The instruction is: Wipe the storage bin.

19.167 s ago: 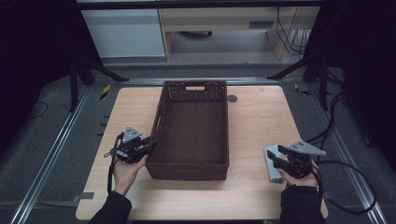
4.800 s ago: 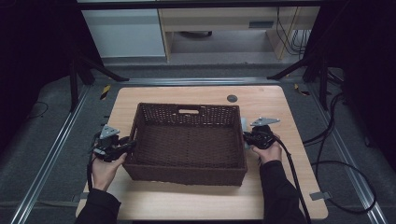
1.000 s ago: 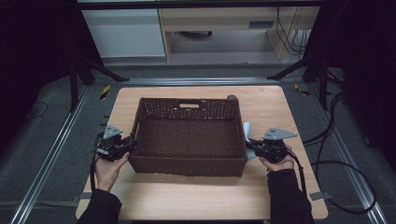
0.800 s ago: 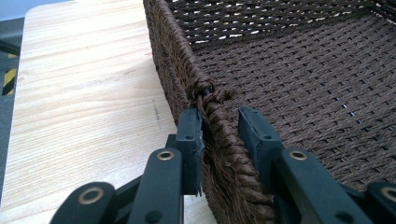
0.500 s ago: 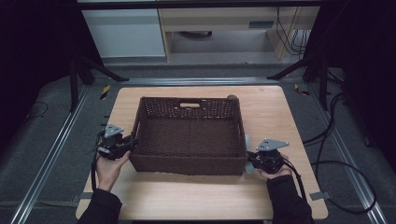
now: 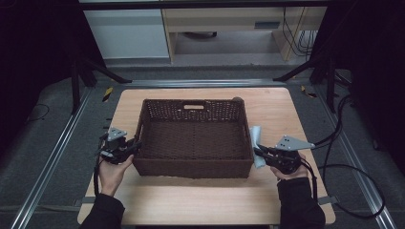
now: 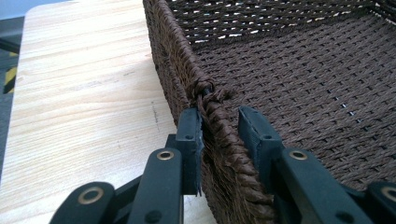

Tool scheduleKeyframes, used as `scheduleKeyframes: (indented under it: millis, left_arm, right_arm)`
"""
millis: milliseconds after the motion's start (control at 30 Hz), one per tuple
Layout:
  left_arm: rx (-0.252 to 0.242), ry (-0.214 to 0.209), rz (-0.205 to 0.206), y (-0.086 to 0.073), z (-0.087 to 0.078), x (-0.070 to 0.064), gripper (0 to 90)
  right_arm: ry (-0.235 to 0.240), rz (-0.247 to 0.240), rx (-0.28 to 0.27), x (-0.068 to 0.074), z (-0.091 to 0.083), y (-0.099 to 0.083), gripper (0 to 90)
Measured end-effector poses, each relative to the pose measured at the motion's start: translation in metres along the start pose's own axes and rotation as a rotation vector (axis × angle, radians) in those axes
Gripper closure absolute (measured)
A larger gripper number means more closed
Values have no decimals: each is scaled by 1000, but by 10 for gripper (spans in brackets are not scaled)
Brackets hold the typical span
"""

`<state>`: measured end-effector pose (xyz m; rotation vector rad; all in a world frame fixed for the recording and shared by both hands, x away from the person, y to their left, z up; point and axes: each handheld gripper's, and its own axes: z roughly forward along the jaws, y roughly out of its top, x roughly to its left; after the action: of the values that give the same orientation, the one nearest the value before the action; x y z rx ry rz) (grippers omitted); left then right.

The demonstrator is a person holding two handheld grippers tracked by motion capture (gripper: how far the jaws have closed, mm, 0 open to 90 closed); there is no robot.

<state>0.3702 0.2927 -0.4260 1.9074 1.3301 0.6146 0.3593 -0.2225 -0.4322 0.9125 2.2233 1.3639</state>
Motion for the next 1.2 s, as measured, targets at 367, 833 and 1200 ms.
scheduleKeyframes:
  millis: [367, 833, 1200]
  left_arm:
    - [5, 1, -1, 1, 0, 0, 697]
    - [6, 0, -1, 1, 0, 1, 695]
    - [10, -11, -11, 1, 0, 2, 687]
  right_arm:
    - [37, 29, 183, -1, 29, -32, 821]
    - [16, 4, 3, 4, -5, -3, 822]
    - [41, 28, 151, 7, 6, -35, 822]
